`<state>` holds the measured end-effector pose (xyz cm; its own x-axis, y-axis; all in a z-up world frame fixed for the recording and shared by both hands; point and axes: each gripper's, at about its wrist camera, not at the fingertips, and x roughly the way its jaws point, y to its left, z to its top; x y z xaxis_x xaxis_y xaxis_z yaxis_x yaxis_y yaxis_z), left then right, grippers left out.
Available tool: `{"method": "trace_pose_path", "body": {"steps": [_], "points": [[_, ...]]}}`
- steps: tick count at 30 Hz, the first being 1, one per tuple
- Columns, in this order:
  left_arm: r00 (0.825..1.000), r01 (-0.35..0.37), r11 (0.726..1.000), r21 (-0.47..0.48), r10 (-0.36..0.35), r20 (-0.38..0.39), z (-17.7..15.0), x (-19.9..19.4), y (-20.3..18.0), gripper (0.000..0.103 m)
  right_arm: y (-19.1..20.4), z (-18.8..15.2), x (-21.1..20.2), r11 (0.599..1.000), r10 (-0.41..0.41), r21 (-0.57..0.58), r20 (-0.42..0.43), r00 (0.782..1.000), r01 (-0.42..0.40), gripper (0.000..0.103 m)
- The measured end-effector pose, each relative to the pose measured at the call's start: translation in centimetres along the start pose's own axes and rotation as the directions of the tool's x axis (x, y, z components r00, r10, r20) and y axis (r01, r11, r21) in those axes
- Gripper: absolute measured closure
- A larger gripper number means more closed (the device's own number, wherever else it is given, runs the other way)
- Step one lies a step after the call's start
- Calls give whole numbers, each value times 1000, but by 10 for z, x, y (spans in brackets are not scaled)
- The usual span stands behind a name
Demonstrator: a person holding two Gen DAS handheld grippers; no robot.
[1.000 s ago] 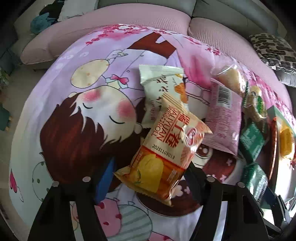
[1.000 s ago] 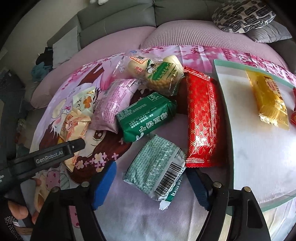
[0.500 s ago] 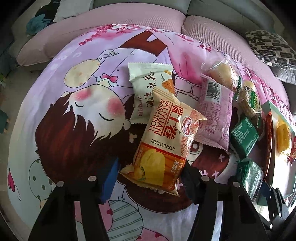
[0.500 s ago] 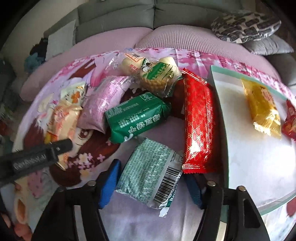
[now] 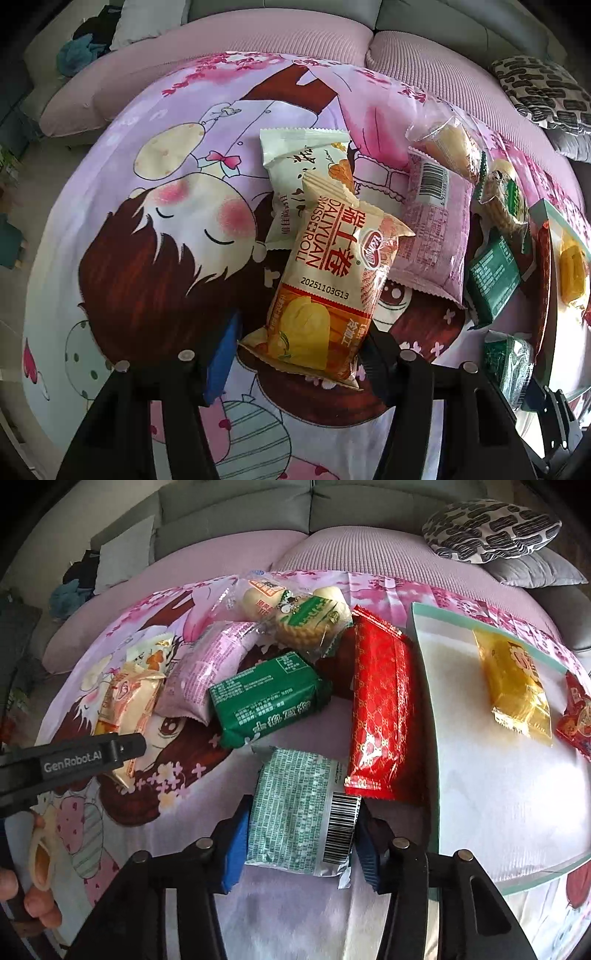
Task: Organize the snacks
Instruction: 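Grasp the cream-and-orange roll bag with the left tool while the right tool grasps the green-white wafer pack, then carry both packs into the teal tray and open both tools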
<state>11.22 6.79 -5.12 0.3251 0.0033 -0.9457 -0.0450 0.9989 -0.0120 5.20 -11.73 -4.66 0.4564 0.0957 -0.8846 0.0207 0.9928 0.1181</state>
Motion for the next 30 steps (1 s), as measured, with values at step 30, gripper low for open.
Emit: {"method": "trace_pose_path", "body": {"steps": [30], "points": [[1000, -14, 996, -88, 16, 19, -71, -23, -54, 60, -24, -41, -22, 975, 213, 72, -33, 976, -210, 51]]}}
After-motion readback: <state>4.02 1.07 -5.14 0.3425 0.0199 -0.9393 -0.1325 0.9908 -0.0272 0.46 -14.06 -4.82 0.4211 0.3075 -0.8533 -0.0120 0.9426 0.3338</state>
